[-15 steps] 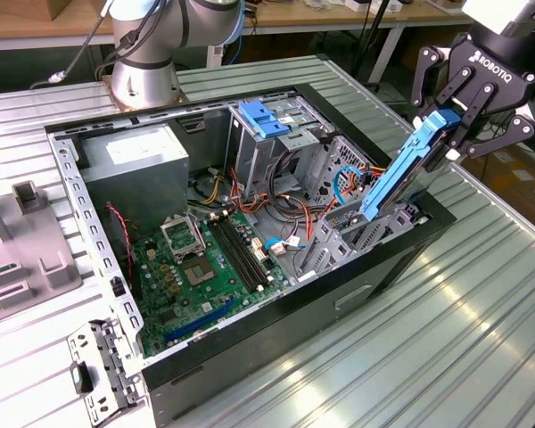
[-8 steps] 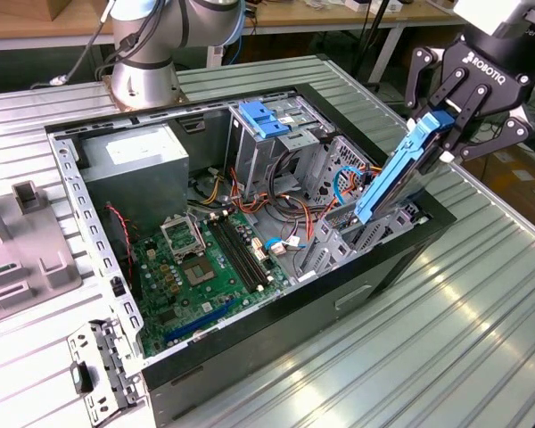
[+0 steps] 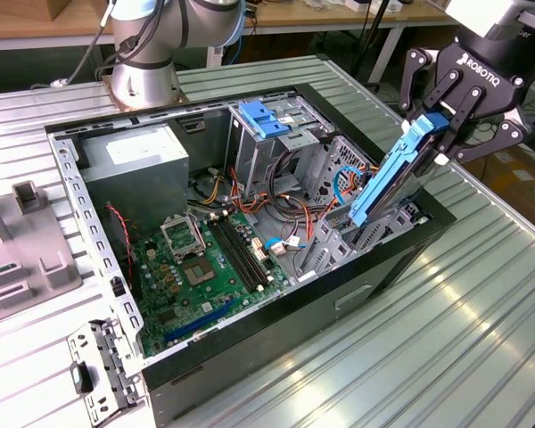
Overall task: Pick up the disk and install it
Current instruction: 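Insert the disk into the insertion slot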
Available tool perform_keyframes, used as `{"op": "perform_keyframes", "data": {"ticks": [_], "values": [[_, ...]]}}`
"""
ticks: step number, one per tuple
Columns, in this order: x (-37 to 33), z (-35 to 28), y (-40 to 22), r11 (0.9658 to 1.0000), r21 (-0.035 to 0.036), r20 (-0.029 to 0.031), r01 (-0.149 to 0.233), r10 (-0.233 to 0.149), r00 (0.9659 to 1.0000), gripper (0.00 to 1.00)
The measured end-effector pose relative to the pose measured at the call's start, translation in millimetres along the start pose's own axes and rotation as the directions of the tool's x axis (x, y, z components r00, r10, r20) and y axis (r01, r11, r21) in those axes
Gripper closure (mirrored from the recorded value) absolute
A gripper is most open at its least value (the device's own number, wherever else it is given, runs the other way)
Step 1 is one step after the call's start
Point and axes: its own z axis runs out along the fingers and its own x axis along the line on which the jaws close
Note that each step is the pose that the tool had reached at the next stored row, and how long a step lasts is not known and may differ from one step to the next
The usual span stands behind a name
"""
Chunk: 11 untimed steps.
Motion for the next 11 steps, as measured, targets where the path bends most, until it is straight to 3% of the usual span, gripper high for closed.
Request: {"op": "perform_keyframes", "data": {"ticks": [11], "values": [[-1.2, 3.7, 5.2, 1.0, 0.0, 0.0001, 0.0, 0.0, 1.0, 0.64]]}}
